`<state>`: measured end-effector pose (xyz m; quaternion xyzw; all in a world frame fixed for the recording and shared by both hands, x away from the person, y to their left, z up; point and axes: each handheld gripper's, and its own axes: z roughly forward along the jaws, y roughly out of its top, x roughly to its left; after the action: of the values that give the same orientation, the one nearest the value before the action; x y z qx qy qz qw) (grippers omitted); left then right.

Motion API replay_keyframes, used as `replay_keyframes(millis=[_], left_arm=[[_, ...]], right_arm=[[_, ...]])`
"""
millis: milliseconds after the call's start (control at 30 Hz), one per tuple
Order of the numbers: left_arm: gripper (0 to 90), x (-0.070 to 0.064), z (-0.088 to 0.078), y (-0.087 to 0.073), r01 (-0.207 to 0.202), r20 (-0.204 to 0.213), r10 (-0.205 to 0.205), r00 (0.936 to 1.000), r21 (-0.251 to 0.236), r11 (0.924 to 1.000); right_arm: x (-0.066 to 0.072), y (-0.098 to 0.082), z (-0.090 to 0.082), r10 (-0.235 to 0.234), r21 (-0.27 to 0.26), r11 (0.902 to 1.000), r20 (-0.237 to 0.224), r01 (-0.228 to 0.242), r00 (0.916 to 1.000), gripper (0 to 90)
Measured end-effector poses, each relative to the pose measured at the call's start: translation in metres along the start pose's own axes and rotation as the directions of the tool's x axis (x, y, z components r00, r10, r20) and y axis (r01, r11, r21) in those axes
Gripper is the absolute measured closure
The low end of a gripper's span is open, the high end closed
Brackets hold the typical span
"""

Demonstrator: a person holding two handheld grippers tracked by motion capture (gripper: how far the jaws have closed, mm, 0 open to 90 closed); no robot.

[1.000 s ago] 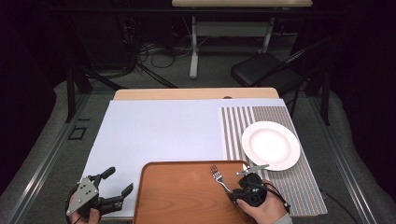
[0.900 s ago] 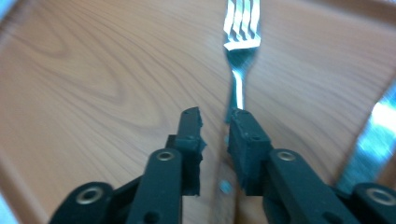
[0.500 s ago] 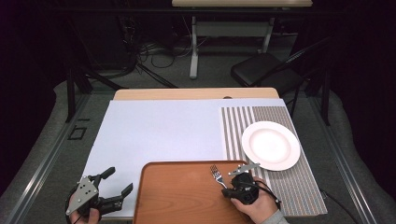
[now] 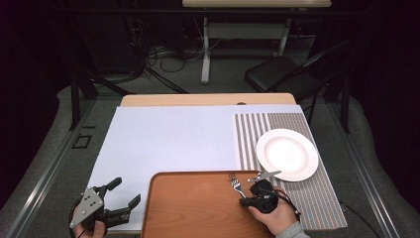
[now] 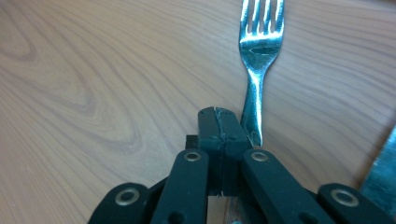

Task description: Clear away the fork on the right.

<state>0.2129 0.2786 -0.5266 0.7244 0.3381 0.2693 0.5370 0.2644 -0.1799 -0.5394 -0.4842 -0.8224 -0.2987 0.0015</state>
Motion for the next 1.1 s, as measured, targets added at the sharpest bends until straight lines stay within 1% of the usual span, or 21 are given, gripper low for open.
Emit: replay_keyframes(millis=[33, 67, 100, 167, 267, 300, 333, 367, 400, 467, 500, 567, 633, 733, 833, 867, 967, 1033, 1067, 1100], left_arm=[[15.7, 0.000, 0.000, 0.000, -0.006, 0.003, 0.006, 1.0000, 0.002, 1.0000], [15.7, 0.000, 0.000, 0.001, -0.011, 0.003, 0.011, 0.9999, 0.002, 0.9999], [15.7, 0.000, 0.000, 0.000, -0.008, 0.002, 0.008, 1.0000, 0.003, 1.0000], [15.7, 0.000, 0.000, 0.000, -0.003, 0.003, 0.003, 1.0000, 0.000, 1.0000], [15.7, -0.001, -0.001, 0.001, -0.012, 0.006, 0.012, 0.9999, 0.001, 0.9999], [15.7, -0.001, -0.001, 0.001, -0.013, 0.006, 0.013, 0.9999, 0.001, 0.9999], [15.7, -0.001, -0.001, 0.001, -0.014, 0.006, 0.014, 0.9999, 0.002, 0.9999], [15.7, -0.001, 0.000, 0.001, -0.012, 0.004, 0.012, 0.9999, 0.000, 0.9999], [15.7, -0.001, 0.000, 0.000, -0.010, 0.005, 0.010, 0.9999, 0.000, 0.9999], [15.7, -0.001, 0.000, 0.001, -0.013, 0.003, 0.013, 0.9999, 0.002, 0.9999], [15.7, -0.001, -0.001, 0.001, -0.015, 0.005, 0.015, 0.9999, 0.001, 0.9999], [15.7, 0.000, -0.001, 0.001, -0.011, 0.003, 0.011, 0.9999, -0.002, 0.9999], [15.7, 0.000, -0.001, 0.000, -0.010, 0.002, 0.010, 0.9999, -0.001, 0.9999], [15.7, 0.000, -0.001, 0.001, -0.010, 0.003, 0.010, 0.9999, -0.002, 0.9999], [15.7, -0.001, -0.001, 0.001, -0.011, 0.003, 0.011, 0.9999, -0.001, 0.9999], [15.7, -0.001, -0.001, 0.000, -0.009, 0.000, 0.009, 1.0000, -0.006, 0.9999], [15.7, -0.001, -0.001, 0.000, -0.009, -0.001, 0.009, 1.0000, -0.005, 0.9999], [15.7, -0.001, -0.001, 0.000, -0.009, -0.001, 0.009, 1.0000, -0.005, 0.9999], [15.7, -0.001, -0.001, 0.000, -0.009, -0.001, 0.009, 1.0000, -0.005, 0.9999], [15.7, -0.001, -0.001, 0.000, -0.010, -0.001, 0.010, 1.0000, -0.004, 0.9999]], right_arm=[[0.000, -0.001, 0.001, 0.011, -0.029, 0.9995, -0.003, -0.011, 0.9999, 90.0], [-0.001, -0.001, 0.000, 0.008, -0.018, 0.9998, 0.004, -0.008, 1.0000, 90.0], [-0.002, -0.001, 0.000, 0.011, -0.030, 0.9995, 0.011, -0.010, 0.9999, 90.0], [-0.004, -0.002, -0.002, 0.024, -0.025, 0.9994, 0.022, -0.023, 0.9995, 90.0], [-0.009, -0.004, -0.005, 0.044, -0.024, 0.9988, 0.029, -0.043, 0.9986, 90.0], [-0.010, -0.006, -0.004, 0.055, -0.065, 0.9965, 0.024, -0.053, 0.9982, 90.0], [-0.012, -0.005, -0.009, 0.047, -0.007, 0.9989, 0.040, -0.047, 0.9981, 90.0], [-0.013, -0.006, -0.007, 0.064, -0.041, 0.9972, 0.036, -0.063, 0.9973, 90.0], [-0.015, -0.007, -0.008, 0.062, -0.048, 0.9971, 0.038, -0.060, 0.9974, 90.0], [-0.017, -0.008, -0.009, 0.077, -0.046, 0.9961, 0.038, -0.075, 0.9963, 90.0], [-0.018, -0.008, -0.009, 0.086, -0.055, 0.9950, 0.039, -0.083, 0.9956, 90.0], [-0.020, -0.008, -0.012, 0.093, -0.037, 0.9951, 0.046, -0.091, 0.9946, 90.0], [-0.021, -0.009, -0.011, 0.105, -0.066, 0.9926, 0.036, -0.102, 0.9938, 90.0], [-0.022, -0.009, -0.013, 0.102, -0.038, 0.9942, 0.050, -0.100, 0.9935, 90.0], [-0.022, -0.009, -0.013, 0.105, -0.046, 0.9937, 0.053, -0.103, 0.9931, 90.0], [-0.022, -0.009, -0.014, 0.103, -0.038, 0.9942, 0.051, -0.101, 0.9934, 90.0], [-0.022, -0.009, -0.014, 0.101, -0.041, 0.9943, 0.037, -0.099, 0.9942, 90.0], [-0.021, -0.009, -0.016, 0.102, -0.049, 0.9937, 0.024, -0.101, 0.9945, 90.0], [-0.021, -0.009, -0.016, 0.095, -0.064, 0.9935, 0.019, -0.094, 0.9953, 90.0], [-0.022, -0.009, -0.018, 0.096, -0.065, 0.9933, 0.008, -0.095, 0.9953, 88.9]])
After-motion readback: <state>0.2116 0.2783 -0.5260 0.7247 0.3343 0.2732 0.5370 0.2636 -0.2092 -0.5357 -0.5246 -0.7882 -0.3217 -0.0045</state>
